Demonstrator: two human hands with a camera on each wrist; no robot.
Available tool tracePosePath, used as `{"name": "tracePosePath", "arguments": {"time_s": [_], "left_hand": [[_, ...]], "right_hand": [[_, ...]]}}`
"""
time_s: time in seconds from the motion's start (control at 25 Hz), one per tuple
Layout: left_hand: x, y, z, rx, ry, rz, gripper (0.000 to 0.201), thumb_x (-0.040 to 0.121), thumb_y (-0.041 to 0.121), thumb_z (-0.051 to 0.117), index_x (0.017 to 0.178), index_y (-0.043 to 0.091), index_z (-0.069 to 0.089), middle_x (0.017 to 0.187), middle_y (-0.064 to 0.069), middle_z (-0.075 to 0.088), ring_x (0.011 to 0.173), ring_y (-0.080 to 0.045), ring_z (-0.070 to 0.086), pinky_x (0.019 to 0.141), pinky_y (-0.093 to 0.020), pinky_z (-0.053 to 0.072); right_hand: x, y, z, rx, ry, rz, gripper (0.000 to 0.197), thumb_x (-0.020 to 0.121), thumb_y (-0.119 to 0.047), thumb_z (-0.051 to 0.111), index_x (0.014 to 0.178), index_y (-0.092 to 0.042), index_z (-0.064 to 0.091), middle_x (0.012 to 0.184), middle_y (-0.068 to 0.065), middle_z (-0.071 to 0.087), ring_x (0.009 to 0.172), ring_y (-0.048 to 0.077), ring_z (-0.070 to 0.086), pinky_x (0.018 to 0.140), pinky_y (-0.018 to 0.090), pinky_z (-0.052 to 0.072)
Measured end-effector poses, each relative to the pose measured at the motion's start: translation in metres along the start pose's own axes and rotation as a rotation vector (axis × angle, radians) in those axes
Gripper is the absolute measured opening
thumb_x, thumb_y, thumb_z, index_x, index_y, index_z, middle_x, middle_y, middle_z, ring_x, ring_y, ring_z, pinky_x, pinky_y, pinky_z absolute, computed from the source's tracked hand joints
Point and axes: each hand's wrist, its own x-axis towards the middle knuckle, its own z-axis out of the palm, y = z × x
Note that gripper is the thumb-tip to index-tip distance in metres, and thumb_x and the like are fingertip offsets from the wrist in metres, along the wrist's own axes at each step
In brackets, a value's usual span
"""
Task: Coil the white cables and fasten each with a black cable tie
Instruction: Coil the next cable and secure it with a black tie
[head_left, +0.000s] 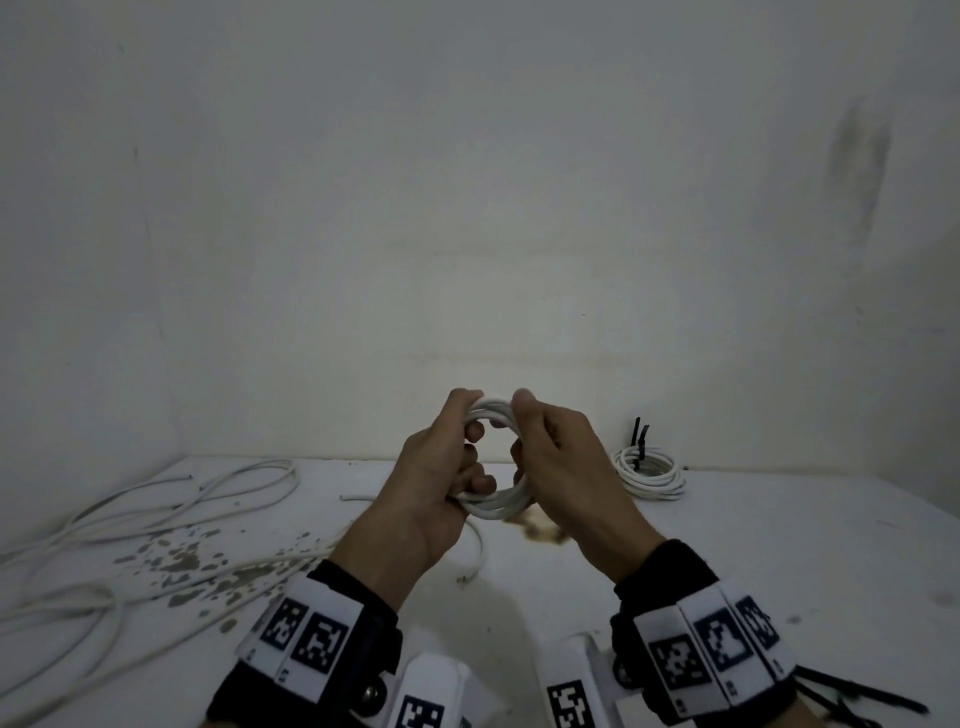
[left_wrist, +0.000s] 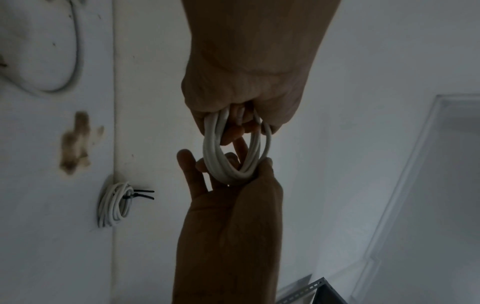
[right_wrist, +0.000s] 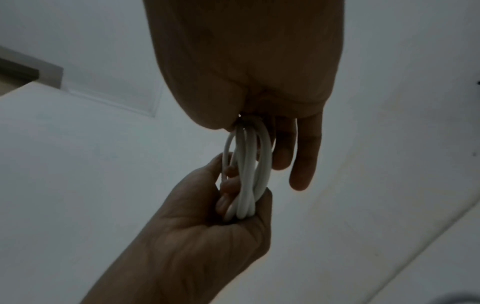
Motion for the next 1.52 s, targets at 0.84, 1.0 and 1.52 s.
{"name": "tracePosePath", "arguments": {"time_s": [0.84, 1.0, 1.52], "left_hand": [[-0.002, -0.005, 0.006, -0.072, -0.093, -0.096, 0.034, 0.090, 0.033, 0.066, 0.068, 0.015, 0.048, 0.049, 0.008, 0.020, 0.037, -0.006, 0.016, 0.034, -0.018, 0.021], [0.001, -0.008, 0.008, -0.151, -0.021, -0.085, 0.041, 0.089, 0.026, 0.067, 0.060, 0.019, 0.038, 0.048, 0.006, 0.018, 0.035, -0.007, 0.015, 0.034, -0.018, 0.019], [0.001, -0.003, 0.005, -0.080, -0.099, -0.017, 0.031, 0.094, 0.031, 0.060, 0.073, 0.009, 0.052, 0.047, 0.004, 0.019, 0.035, -0.009, 0.021, 0.041, -0.022, 0.037]], "right_hand": [[0.000, -0.001, -0.023, 0.087, -0.206, 0.096, 0.057, 0.104, -0.047, 0.035, 0.091, -0.001, 0.066, 0.068, 0.013, 0.041, 0.051, 0.013, 0.042, 0.045, 0.018, 0.041], [0.002, -0.001, -0.018, 0.233, -0.161, 0.216, 0.053, 0.104, -0.053, 0.033, 0.075, -0.022, 0.067, 0.068, 0.007, 0.049, 0.060, 0.013, 0.046, 0.059, 0.025, 0.043], [0.005, 0.009, -0.037, 0.473, -0.198, 0.183, 0.027, 0.101, -0.030, 0.052, 0.120, -0.017, 0.066, 0.080, 0.009, 0.068, 0.069, 0.017, 0.060, 0.064, 0.029, 0.054]]}}
